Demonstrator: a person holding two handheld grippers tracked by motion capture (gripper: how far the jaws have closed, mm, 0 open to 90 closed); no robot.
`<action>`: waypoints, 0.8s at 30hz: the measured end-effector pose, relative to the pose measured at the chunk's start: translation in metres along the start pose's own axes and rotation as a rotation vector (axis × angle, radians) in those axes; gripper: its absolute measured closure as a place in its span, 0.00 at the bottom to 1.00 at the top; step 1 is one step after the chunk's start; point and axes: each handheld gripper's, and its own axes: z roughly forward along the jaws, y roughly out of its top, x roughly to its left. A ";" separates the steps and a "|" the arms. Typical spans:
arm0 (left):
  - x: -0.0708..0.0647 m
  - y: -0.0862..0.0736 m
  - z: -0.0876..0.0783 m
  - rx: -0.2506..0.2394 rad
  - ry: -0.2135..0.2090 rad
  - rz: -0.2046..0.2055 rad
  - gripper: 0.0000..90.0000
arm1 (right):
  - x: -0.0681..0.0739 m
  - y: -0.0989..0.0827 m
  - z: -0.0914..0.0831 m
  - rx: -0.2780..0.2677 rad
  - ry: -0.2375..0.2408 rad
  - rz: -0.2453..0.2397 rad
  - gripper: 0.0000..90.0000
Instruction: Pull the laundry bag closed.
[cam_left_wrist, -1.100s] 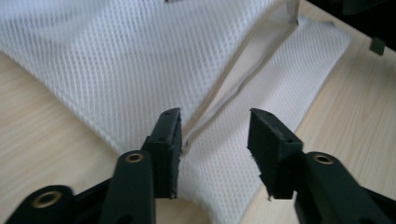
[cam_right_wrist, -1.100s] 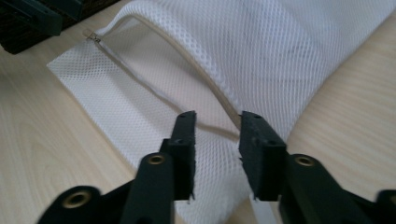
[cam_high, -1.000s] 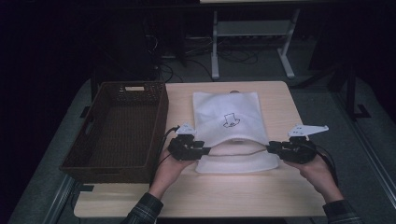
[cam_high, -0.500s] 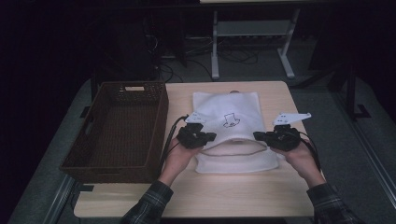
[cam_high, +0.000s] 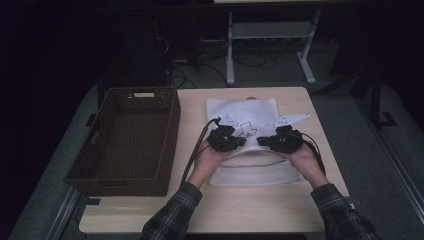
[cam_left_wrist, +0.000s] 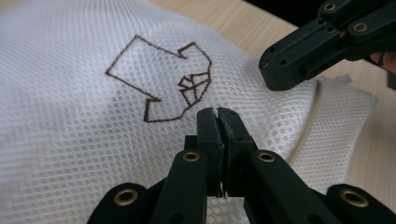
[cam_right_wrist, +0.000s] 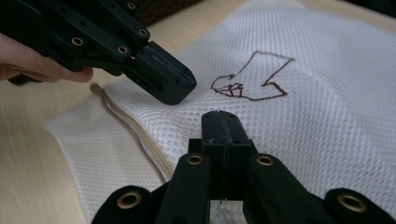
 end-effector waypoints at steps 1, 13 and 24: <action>0.002 -0.004 0.007 0.021 -0.004 0.001 0.97 | -0.001 -0.002 0.002 0.010 -0.001 0.003 0.99; 0.015 -0.028 0.032 0.102 -0.018 -0.018 0.98 | -0.014 -0.030 0.026 0.128 0.009 0.044 0.99; 0.013 -0.041 0.036 0.152 -0.022 0.031 0.98 | -0.015 -0.046 0.037 0.213 0.012 0.034 0.99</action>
